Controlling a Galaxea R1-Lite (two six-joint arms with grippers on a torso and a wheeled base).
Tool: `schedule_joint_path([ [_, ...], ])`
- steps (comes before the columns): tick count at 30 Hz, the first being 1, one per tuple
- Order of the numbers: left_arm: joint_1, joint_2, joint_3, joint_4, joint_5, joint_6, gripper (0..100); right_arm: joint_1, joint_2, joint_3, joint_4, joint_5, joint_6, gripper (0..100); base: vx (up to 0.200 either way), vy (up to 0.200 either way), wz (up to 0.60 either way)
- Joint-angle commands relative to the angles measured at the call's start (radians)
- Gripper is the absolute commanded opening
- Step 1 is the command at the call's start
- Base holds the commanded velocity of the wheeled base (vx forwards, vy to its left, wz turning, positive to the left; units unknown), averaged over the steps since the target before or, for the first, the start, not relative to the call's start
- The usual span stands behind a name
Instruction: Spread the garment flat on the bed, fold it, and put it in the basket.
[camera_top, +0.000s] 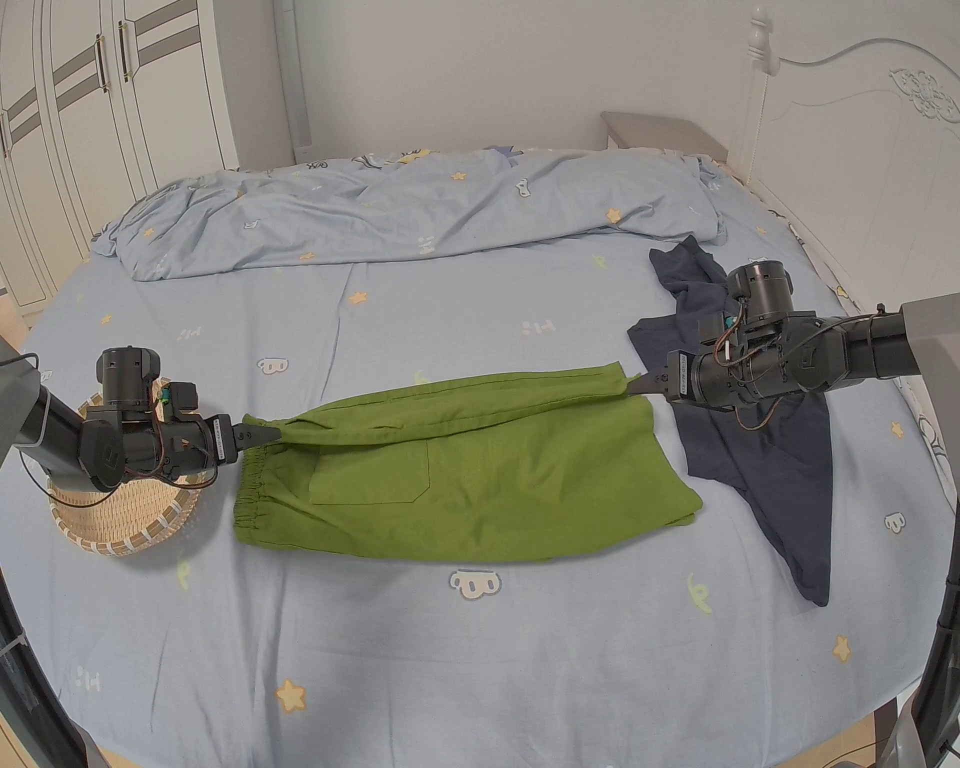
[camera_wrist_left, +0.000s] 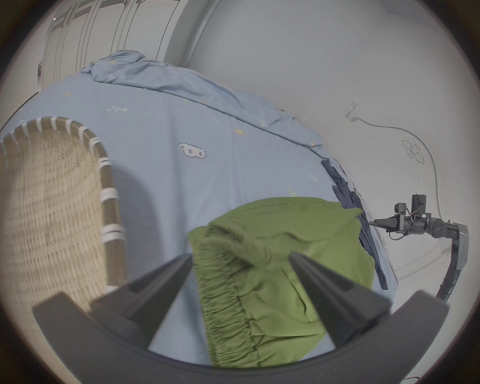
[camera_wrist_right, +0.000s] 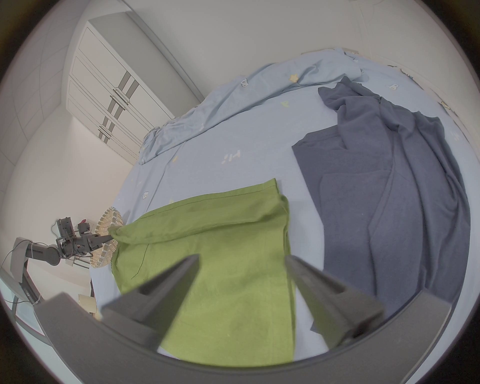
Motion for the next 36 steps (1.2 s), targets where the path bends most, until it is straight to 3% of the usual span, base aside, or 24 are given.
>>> schedule_joint_path([
  [1,-0.026,-0.028,0.007,0.001,0.0,-0.01,100,0.015,0.011,0.001,-0.009,0.002,0.003,100,0.0,0.0,0.0],
  [16,-0.081,-0.133,0.064,0.004,0.0,-0.011,100,0.011,0.005,0.024,-0.009,0.002,0.012,100,0.0,0.0,0.0],
  [21,-0.121,0.018,-0.031,0.004,0.002,-0.025,100,0.008,-0.015,0.055,-0.01,0.002,0.02,100,0.0,0.0,0.0],
  [30,-0.112,0.25,-0.396,0.004,0.043,-0.209,100,0.013,-0.104,0.172,-0.101,0.005,0.049,100,0.0,0.0,0.0],
  [36,-0.083,0.267,-0.439,0.005,0.048,-0.225,100,0.016,-0.149,0.228,-0.153,0.007,0.048,100,0.0,0.0,0.0],
])
